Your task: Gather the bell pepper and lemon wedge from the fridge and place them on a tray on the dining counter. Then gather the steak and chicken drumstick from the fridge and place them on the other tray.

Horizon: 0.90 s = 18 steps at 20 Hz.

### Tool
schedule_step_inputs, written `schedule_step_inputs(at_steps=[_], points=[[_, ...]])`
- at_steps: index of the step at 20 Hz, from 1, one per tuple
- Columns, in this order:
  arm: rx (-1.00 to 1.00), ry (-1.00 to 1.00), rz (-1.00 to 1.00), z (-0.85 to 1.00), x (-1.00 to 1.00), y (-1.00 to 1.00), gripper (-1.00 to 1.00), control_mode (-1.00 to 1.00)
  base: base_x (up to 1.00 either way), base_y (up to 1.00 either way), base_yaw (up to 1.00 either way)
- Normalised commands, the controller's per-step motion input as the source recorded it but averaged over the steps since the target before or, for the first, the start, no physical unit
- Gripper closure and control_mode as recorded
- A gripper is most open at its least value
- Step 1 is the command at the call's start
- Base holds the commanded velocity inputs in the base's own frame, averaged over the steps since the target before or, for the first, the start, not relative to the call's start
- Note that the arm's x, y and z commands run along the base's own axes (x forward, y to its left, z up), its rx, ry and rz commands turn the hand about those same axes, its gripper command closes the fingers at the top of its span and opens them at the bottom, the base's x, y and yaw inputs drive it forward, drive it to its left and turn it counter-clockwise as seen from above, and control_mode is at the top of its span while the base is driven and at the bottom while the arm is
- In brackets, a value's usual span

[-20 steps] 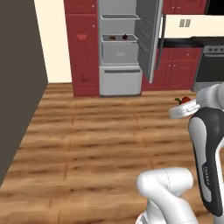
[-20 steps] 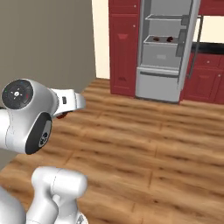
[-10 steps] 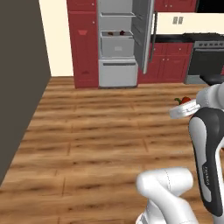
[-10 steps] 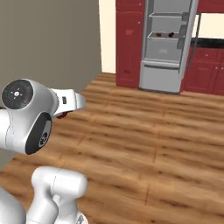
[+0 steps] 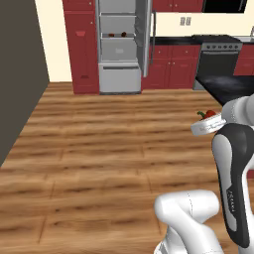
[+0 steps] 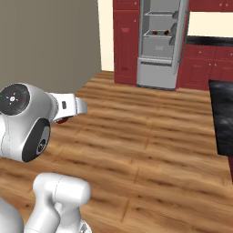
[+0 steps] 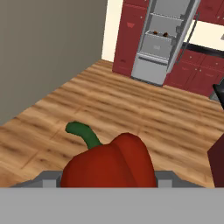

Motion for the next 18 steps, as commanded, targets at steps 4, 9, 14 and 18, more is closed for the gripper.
schedule_step_inputs(at_steps=[4, 9, 14, 18], points=[[0.00, 0.00, 0.00, 0.00, 0.00, 0.00, 1.00, 1.00, -0.02, -1.00, 0.00], [0.00, 0.00, 0.00, 0.00, 0.00, 0.00, 1.00, 1.00, 0.04, -1.00, 0.00], [0.00, 0.00, 0.00, 0.00, 0.00, 0.00, 1.00, 1.00, 0.04, -1.00, 0.00], [0.00, 0.00, 0.00, 0.00, 0.00, 0.00, 1.00, 1.00, 0.00, -1.00, 0.00]])
